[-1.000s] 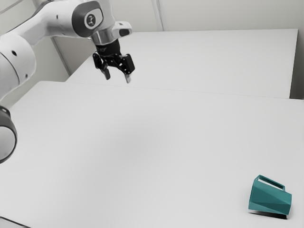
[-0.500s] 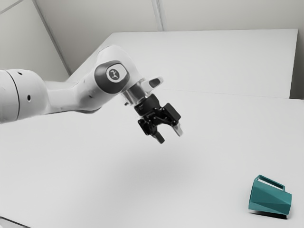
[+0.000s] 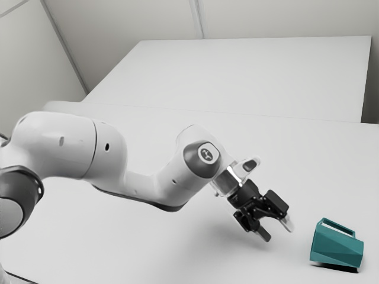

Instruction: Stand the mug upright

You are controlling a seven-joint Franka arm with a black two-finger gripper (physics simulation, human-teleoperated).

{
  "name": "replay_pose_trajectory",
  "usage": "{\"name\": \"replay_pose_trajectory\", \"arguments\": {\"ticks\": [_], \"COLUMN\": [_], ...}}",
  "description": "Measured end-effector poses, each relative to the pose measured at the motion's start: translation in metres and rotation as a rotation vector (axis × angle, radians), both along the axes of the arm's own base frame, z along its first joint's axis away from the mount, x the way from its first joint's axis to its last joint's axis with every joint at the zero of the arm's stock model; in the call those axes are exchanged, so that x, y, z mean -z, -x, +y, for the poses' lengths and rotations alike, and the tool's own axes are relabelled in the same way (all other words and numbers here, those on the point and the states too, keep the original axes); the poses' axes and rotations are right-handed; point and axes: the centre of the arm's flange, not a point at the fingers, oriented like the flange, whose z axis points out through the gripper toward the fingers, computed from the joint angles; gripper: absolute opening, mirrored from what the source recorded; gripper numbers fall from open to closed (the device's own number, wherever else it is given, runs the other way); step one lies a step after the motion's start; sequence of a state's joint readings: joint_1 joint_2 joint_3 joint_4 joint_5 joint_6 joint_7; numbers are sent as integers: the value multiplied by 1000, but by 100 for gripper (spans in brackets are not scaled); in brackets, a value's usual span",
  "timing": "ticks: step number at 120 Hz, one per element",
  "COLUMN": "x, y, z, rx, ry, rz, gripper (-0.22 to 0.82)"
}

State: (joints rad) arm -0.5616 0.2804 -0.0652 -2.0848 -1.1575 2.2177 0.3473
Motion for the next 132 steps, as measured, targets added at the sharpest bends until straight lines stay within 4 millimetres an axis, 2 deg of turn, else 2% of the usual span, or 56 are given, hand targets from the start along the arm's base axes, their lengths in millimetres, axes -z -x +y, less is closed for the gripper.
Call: {"name": "replay_pose_trajectory", "arguments": {"ticks": [12, 27, 63, 81, 111, 132], "x": [7, 2, 10, 14, 9, 16], "y": [6, 8, 20, 20, 14, 10], "z": [-15, -29, -49, -54, -75, -82], "rx": [-12, -31, -69, -67, -39, -28], "ry": [31, 86, 184, 203, 232, 232], "rz": [-14, -40, -56, -82, -153, -183], "gripper": [60, 60, 60, 60, 60, 60]}}
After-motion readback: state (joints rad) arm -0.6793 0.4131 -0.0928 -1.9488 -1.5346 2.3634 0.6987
